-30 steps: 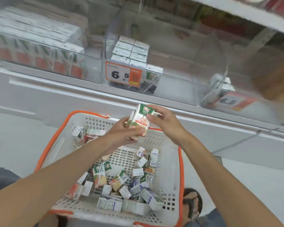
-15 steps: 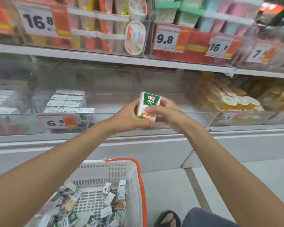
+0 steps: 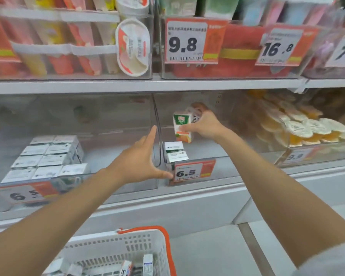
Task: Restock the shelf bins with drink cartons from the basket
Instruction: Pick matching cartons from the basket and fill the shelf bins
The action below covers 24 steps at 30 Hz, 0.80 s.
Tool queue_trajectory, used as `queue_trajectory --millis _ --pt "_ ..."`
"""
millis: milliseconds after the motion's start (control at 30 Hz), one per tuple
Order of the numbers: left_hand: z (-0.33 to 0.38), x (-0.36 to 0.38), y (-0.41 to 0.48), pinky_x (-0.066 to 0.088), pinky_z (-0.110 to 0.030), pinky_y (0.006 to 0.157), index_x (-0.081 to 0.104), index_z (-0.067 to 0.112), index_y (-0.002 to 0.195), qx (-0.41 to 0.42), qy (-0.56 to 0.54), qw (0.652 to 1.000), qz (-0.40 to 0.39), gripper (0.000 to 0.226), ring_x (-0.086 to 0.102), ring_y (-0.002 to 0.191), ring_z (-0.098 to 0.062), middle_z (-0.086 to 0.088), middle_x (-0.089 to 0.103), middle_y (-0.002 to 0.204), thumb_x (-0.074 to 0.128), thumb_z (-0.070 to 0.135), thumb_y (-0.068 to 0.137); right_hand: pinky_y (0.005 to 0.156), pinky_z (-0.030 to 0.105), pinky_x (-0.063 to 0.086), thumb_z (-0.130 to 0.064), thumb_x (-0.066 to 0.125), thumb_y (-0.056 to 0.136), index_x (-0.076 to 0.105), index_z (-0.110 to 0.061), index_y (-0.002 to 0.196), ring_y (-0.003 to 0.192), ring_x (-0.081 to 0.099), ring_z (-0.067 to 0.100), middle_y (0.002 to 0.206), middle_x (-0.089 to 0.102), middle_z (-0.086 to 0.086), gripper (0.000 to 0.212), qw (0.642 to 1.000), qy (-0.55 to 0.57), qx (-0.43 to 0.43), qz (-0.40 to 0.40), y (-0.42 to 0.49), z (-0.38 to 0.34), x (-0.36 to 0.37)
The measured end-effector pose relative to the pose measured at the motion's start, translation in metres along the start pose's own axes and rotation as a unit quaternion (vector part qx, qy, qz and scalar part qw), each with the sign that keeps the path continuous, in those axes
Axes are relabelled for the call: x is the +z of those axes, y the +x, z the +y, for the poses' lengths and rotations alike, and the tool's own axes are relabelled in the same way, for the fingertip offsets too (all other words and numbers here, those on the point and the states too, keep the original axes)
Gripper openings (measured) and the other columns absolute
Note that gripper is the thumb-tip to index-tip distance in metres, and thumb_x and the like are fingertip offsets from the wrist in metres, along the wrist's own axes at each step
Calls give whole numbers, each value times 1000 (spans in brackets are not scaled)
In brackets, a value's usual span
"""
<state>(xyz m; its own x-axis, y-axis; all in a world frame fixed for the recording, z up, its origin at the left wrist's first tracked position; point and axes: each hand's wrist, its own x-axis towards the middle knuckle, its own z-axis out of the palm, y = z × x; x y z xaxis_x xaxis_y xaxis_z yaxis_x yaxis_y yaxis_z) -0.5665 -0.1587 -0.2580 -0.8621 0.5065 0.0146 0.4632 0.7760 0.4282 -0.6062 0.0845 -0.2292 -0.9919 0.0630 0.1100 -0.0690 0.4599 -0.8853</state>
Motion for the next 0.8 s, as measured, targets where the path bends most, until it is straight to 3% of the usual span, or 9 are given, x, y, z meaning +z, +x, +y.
queue_trajectory --millis 67,133,200,267,333,400,467,700,800 --pt "1 1 -1 46 -39 99 -22 42 146 3 -7 1000 5 146 41 134 -15 8 26 156 65 91 39 82 16 51 -33 84 72 51 -23 128 104 62 7 128 57 -8 66 992 -20 50 -116 14 7 11" --pt "1 2 -2 47 -41 98 -22 45 146 15 -23 1000 9 145 42 132 -13 12 27 154 66 90 39 96 33 49 -49 72 80 61 -19 127 116 62 19 128 63 -3 56 959 65 125 -247 23 14 19" --pt "1 1 -2 48 -40 97 -22 47 145 21 -36 999 9 145 43 130 -11 13 29 152 67 89 39 93 37 53 -49 65 87 62 -19 127 110 66 17 121 69 1 50 939 105 151 -290 29 18 28" --pt "2 1 -2 50 -38 95 -20 47 146 21 -47 999 7 144 45 125 -6 16 30 149 69 86 40 81 33 58 -41 64 90 45 -26 140 102 69 12 110 72 -5 55 941 54 152 -298 30 18 32" --pt "2 1 -2 51 -36 93 -19 47 146 18 -59 998 5 144 47 120 -1 18 29 149 72 84 41 83 39 58 -35 66 90 34 -30 142 107 67 13 111 72 -3 62 938 27 168 -302 30 16 33" --pt "4 1 -3 52 -37 91 -19 47 146 16 -64 998 6 144 50 116 0 19 29 149 73 83 41 96 45 53 -34 66 91 54 -24 124 113 64 17 115 72 2 37 928 27 183 -322 31 17 32" --pt "5 -1 -4 53 -37 89 -19 48 146 14 -64 998 4 144 52 112 0 19 29 149 72 84 41 99 46 50 -35 63 92 62 -17 123 117 61 21 120 69 6 36 926 24 185 -327 26 15 34" --pt "7 -1 -6 54 -35 86 -22 46 145 2 -44 999 2 145 55 106 0 19 25 151 68 88 39 104 43 45 -31 62 92 57 -17 131 120 58 18 128 65 3 42 920 44 206 -331 19 12 32" --pt "5 0 -5 53 -33 86 -20 46 145 -2 -39 999 3 144 55 106 1 18 26 151 64 91 37 105 43 43 -34 65 90 52 -25 134 124 53 17 133 60 -2 46 940 15 180 -289 8 8 31"
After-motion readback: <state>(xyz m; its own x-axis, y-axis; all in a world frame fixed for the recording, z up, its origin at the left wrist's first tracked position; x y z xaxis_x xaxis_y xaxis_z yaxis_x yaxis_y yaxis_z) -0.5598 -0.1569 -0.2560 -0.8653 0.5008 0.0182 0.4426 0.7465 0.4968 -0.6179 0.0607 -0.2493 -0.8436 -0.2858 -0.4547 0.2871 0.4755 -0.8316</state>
